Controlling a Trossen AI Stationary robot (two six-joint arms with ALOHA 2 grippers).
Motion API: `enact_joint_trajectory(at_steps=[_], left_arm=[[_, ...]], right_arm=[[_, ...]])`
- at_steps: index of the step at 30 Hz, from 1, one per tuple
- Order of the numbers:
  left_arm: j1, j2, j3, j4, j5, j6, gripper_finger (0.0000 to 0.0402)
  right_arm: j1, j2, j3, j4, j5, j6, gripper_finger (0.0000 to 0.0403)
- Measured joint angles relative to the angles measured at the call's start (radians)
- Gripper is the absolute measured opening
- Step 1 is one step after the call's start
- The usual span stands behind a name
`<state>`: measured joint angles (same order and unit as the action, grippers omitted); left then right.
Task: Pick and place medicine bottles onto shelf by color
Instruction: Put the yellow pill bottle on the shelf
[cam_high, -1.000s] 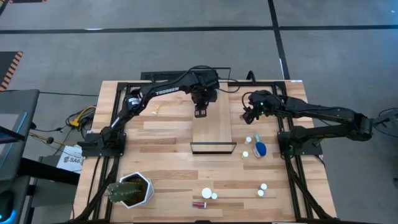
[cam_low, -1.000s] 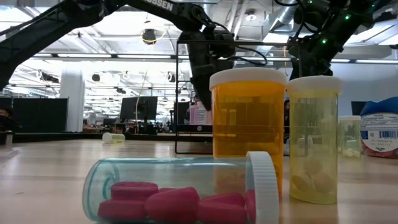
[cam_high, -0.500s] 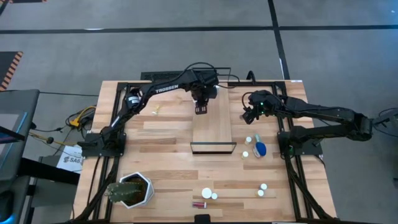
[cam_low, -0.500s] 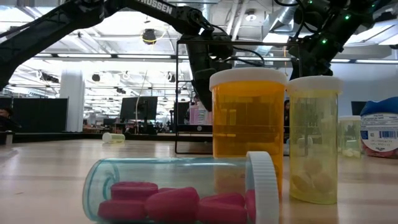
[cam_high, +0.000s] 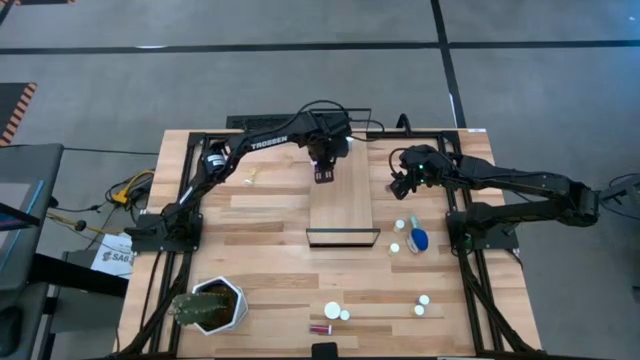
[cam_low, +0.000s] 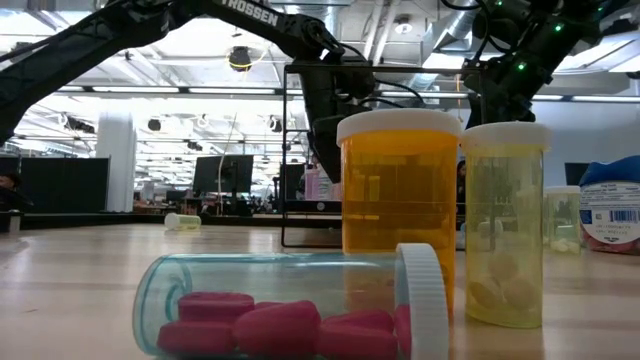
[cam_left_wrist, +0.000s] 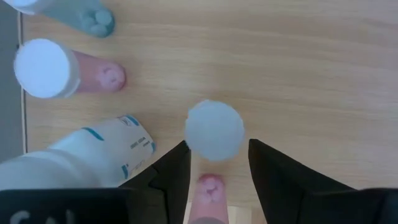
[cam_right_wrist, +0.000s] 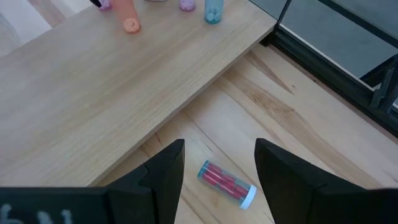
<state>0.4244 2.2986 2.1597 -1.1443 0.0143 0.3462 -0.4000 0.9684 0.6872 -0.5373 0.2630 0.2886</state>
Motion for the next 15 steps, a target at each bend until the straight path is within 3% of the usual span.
enact_joint_trajectory(at_steps=[15], left_arm=[[0.001,-0.027,0.02,-0.048,-0.012,-0.053,0.0149]], right_arm=[[0.0,0.0,0.0,0.0,0.0,0.0,0.0216]])
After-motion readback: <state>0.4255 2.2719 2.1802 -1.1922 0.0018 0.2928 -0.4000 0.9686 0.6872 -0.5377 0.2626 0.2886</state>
